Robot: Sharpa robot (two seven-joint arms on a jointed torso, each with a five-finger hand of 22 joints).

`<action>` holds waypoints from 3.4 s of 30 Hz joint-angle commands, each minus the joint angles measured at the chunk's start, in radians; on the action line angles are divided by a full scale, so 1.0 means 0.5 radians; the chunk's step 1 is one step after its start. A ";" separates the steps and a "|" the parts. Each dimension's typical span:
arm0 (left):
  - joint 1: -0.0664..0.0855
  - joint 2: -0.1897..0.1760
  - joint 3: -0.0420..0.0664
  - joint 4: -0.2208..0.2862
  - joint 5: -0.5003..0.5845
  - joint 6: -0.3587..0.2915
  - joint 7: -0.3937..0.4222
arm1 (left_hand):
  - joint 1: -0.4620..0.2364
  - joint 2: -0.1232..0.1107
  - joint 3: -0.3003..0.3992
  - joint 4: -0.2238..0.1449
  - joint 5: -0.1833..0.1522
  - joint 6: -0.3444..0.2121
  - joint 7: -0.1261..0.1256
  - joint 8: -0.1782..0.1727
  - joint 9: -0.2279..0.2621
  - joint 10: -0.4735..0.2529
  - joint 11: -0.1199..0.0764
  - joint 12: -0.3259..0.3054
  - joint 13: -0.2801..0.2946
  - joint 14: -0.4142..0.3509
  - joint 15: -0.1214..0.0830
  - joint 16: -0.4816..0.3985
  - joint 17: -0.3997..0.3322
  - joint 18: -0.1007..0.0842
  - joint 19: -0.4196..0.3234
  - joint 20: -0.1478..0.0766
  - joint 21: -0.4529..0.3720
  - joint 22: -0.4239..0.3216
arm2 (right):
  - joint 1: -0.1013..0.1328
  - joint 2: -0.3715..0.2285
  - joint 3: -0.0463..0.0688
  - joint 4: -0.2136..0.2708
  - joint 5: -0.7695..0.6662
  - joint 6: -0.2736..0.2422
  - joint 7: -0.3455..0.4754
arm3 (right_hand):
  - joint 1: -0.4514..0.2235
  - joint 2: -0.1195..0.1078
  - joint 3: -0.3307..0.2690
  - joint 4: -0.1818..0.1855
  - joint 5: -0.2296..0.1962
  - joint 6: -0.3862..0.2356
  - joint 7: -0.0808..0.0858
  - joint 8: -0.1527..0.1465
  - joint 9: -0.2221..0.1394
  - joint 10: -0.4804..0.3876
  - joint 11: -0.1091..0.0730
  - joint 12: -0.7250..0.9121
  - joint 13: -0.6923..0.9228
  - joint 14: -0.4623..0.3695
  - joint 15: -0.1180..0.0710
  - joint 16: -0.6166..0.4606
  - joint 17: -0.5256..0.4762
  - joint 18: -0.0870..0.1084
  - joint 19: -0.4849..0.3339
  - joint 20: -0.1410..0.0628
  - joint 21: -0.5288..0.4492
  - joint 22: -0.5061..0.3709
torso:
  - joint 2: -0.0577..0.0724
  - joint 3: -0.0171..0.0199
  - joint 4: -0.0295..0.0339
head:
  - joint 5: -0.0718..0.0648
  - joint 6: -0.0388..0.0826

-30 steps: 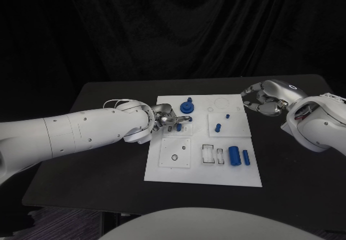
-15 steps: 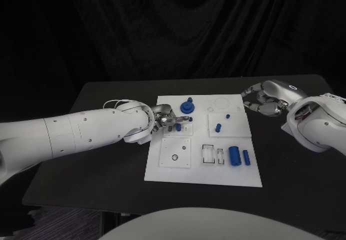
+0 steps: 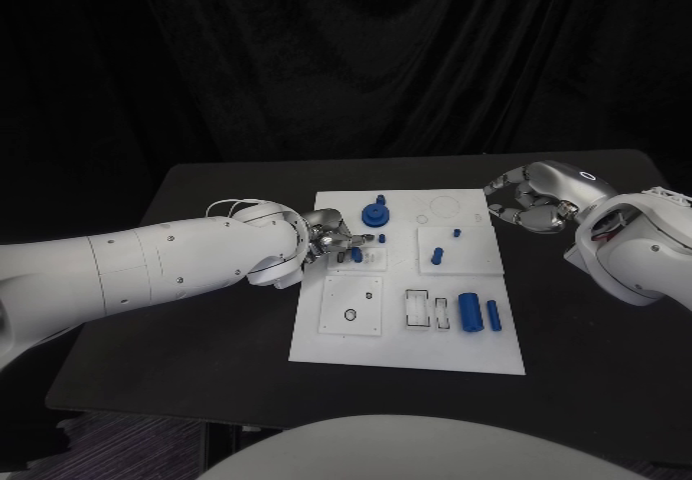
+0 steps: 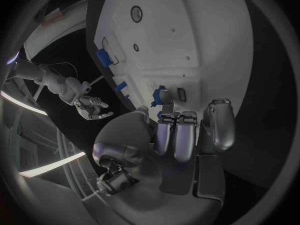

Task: Assemble the parts on the task board

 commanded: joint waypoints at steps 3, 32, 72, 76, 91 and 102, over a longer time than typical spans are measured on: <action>-0.003 -0.003 0.002 0.006 0.009 -0.008 0.018 | 0.059 -0.002 -0.015 -0.001 0.041 -0.024 -0.002 0.014 0.062 0.209 -0.012 0.005 0.526 0.215 -0.015 0.005 0.526 0.024 0.011 -0.009 -0.005 0.141 | -0.005 -0.002 0.001 0.002 -0.002 0.015 -0.033 | -0.008 0.012 0.013 -0.003 0.014 0.011 -0.002 -0.009 -0.003 0.209 0.010 0.005 0.526 0.180 0.007 -0.016 0.426 0.016 -0.004 0.009 -0.017 0.361 | 0.000 0.0002 -0.001 | 0.003 0.000; 0.028 -0.111 0.002 0.129 -0.135 -0.281 0.122 | 0.293 -0.065 -0.019 -0.004 0.132 -0.013 -0.026 0.045 0.057 0.209 -0.034 0.005 0.526 0.215 -0.034 0.005 0.526 0.012 0.059 -0.026 0.026 0.187 | -0.005 -0.006 0.001 -0.003 -0.002 0.017 -0.035 | -0.011 0.012 0.019 -0.004 0.014 0.013 -0.002 -0.011 -0.006 0.205 0.010 0.003 0.523 0.175 0.006 -0.035 0.411 0.021 -0.013 0.009 -0.041 0.354 | -0.003 0.0008 -0.002 | 0.024 0.000; 0.332 0.130 0.002 -0.407 -0.092 0.492 -0.146 | 0.540 -0.155 0.041 0.000 -0.084 -0.094 0.019 -0.163 0.045 0.209 -0.001 0.005 0.526 0.215 -0.011 0.005 0.526 0.004 0.089 -0.010 0.020 0.229 | -0.005 0.007 0.001 -0.017 -0.002 0.029 -0.037 | -0.015 0.010 0.028 -0.006 0.015 0.016 -0.003 -0.014 -0.010 0.177 0.009 -0.016 0.499 0.172 0.005 -0.045 0.403 0.023 -0.018 0.008 -0.053 0.351 | 0.015 -0.0102 -0.002 | 0.028 0.000; 0.317 0.148 0.002 -0.438 -0.092 0.501 -0.144 | 0.539 -0.158 0.039 -0.002 -0.085 -0.096 0.019 -0.165 0.045 0.209 -0.001 0.005 0.526 0.215 -0.011 0.005 0.526 0.005 0.088 -0.010 0.018 0.228 | -0.005 0.010 0.001 -0.016 -0.002 0.030 -0.036 | -0.015 0.010 0.028 -0.006 0.015 0.016 -0.003 -0.014 -0.010 0.177 0.009 -0.016 0.499 0.172 0.005 -0.045 0.403 0.023 -0.018 0.008 -0.053 0.351 | 0.018 -0.0125 -0.004 | 0.031 0.000; 0.243 0.189 0.002 -0.522 -0.092 0.530 -0.134 | 0.517 -0.158 0.028 -0.001 -0.090 -0.095 0.022 -0.180 0.042 0.209 0.002 0.005 0.526 0.215 -0.008 0.005 0.526 0.006 0.084 -0.007 0.012 0.227 | -0.005 0.006 0.002 -0.014 -0.002 0.031 -0.035 | -0.016 0.010 0.031 -0.006 0.015 0.016 -0.003 -0.015 -0.011 0.171 0.009 -0.020 0.494 0.172 0.005 -0.044 0.403 0.023 -0.018 0.007 -0.052 0.351 | 0.009 -0.0051 -0.004 | 0.022 0.000; 0.220 0.205 0.002 -0.545 -0.091 0.526 -0.114 | 0.516 -0.151 0.030 -0.005 -0.071 -0.096 0.023 -0.203 0.034 0.209 0.004 0.005 0.526 0.215 -0.006 0.005 0.526 0.008 0.080 -0.004 0.007 0.225 | -0.005 0.008 0.002 -0.015 -0.002 0.033 -0.034 | -0.016 0.010 0.032 -0.007 0.015 0.016 -0.002 -0.015 -0.011 0.168 0.009 -0.022 0.491 0.172 0.005 -0.044 0.404 0.023 -0.018 0.007 -0.053 0.351 | 0.010 -0.0094 -0.006 | 0.024 0.000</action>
